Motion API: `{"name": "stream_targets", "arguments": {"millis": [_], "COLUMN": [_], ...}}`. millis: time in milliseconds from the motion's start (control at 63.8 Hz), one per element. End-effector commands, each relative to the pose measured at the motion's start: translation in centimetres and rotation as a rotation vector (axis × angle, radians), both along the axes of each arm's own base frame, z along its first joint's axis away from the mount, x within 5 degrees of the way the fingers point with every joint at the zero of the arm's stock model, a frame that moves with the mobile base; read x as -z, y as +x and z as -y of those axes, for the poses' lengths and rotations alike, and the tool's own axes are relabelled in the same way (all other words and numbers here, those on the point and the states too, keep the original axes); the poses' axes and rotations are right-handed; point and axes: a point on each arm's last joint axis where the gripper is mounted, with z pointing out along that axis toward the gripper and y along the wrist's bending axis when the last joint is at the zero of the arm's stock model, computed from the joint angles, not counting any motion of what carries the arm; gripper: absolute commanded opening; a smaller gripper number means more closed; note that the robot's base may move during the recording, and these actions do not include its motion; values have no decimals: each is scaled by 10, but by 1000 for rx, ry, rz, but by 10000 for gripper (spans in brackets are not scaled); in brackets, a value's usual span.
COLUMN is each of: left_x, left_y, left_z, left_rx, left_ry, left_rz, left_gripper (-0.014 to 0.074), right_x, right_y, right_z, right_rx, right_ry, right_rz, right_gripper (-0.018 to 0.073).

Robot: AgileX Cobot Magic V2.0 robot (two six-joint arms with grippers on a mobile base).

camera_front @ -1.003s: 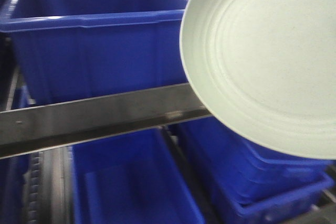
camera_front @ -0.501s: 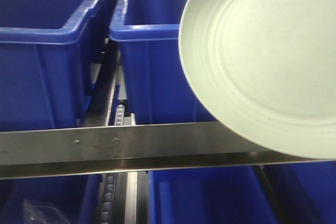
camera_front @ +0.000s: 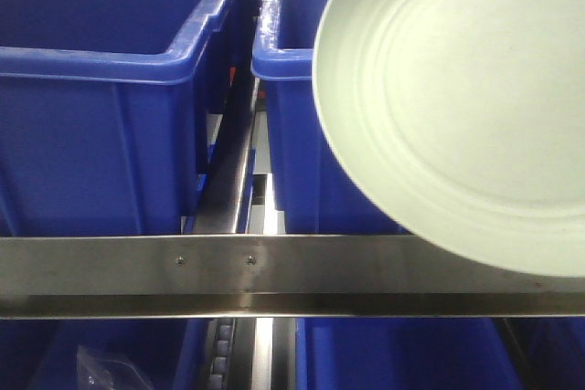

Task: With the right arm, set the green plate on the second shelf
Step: 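Bring the held plate over an open blue bin on the shelf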

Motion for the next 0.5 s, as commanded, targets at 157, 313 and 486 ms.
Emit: {"name": "stream_targets", "arguments": {"millis": [157, 313, 486], "left_x": [5, 5, 5], "left_y": [0, 0, 0], "left_z": [0, 0, 0], "left_rx": [2, 2, 2], "left_ry": [-17, -17, -17], "left_rz": [63, 63, 63], "left_gripper": [130, 130, 130], "right_x": [-17, -18, -34], "right_y": [1, 0, -4], "right_z": [-4, -5, -17], "right_rx": [-48, -56, -191], "right_ry": [24, 28, 90], "right_rz": [83, 91, 220], "right_gripper": [52, 52, 52]}}
